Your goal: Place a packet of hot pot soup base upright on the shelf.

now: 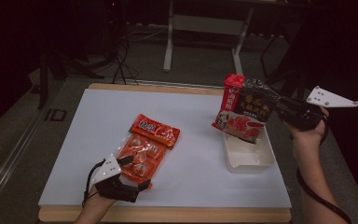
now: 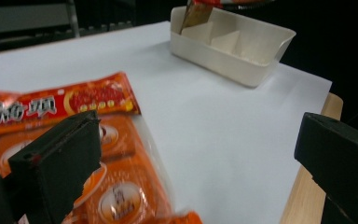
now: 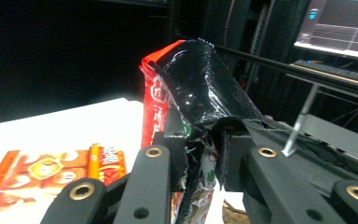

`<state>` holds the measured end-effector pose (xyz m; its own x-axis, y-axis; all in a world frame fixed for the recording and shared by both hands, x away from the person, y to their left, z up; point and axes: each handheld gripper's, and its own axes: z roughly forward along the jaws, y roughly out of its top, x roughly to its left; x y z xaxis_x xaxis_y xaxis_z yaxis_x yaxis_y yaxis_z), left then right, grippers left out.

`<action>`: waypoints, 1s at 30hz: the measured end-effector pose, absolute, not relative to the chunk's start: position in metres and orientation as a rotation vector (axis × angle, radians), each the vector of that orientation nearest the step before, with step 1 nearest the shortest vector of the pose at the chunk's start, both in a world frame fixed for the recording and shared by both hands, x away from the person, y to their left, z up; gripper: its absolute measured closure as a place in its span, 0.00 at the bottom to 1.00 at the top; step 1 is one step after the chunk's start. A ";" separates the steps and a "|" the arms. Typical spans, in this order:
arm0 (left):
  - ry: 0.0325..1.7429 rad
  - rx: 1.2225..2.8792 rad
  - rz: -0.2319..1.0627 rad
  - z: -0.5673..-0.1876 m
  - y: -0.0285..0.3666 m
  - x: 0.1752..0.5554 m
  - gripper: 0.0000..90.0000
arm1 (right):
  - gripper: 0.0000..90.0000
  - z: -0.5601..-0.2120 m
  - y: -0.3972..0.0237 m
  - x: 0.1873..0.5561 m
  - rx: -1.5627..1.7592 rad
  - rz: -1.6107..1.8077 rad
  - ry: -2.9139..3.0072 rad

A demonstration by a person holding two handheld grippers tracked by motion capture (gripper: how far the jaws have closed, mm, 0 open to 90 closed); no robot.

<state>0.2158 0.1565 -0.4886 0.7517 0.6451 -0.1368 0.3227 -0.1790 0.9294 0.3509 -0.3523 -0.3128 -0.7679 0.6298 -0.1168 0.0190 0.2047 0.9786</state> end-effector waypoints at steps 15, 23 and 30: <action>0.796 1.745 0.332 -0.500 0.170 0.204 0.01 | 0.85 -0.331 -0.367 0.382 0.628 1.494 2.021; 0.797 1.735 0.314 -0.502 0.171 0.205 0.01 | 0.85 -0.341 -0.373 0.387 0.601 1.410 2.036; 0.797 1.726 0.306 -0.503 0.171 0.206 0.01 | 0.85 -0.350 -0.370 0.391 0.584 1.341 2.075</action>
